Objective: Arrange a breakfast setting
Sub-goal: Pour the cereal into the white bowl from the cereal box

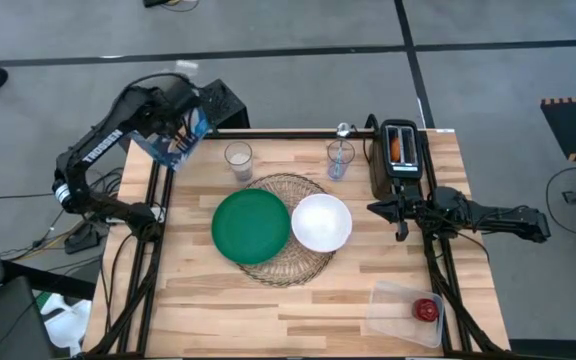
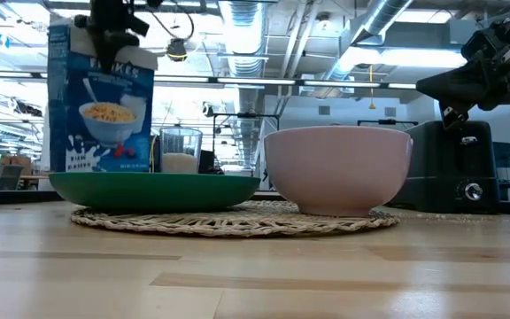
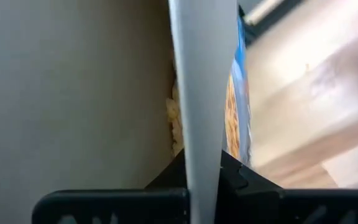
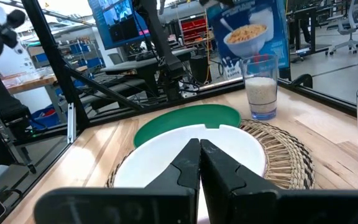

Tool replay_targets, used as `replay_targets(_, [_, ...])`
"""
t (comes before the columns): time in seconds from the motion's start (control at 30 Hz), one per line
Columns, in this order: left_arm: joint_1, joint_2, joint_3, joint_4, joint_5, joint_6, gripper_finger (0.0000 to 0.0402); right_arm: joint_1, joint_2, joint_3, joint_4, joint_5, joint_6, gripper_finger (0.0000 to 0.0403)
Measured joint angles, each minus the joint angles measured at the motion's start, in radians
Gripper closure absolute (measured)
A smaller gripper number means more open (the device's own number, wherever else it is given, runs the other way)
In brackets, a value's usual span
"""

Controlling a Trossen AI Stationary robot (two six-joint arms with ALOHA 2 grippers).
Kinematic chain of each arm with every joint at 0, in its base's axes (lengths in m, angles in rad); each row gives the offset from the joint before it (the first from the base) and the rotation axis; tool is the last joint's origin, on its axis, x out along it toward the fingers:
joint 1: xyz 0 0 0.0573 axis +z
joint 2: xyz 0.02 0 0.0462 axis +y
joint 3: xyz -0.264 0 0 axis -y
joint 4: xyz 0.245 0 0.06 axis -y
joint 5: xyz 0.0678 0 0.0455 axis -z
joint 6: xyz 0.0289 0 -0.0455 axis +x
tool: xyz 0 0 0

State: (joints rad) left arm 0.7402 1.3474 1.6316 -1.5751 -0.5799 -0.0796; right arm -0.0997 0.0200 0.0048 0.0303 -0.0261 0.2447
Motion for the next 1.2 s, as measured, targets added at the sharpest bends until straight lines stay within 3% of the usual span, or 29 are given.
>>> replay_targets(0.57, [-0.123, -0.003, 0.350, -0.001, -0.017, 0.069, 0.0401, 0.000, 0.000, 0.000, 0.000, 0.000, 0.000, 0.0365])
replay_targets(0.87, [-0.318, 0.001, 0.429, 0.067, -0.062, 0.081, 0.0402, 0.000, 0.000, 0.000, 0.000, 0.000, 0.000, 0.0365])
replay_targets(1.2, [-0.532, 0.029, 0.434, 0.211, -0.067, 0.127, 0.0401, 0.000, 0.000, 0.000, 0.000, 0.000, 0.000, 0.0365])
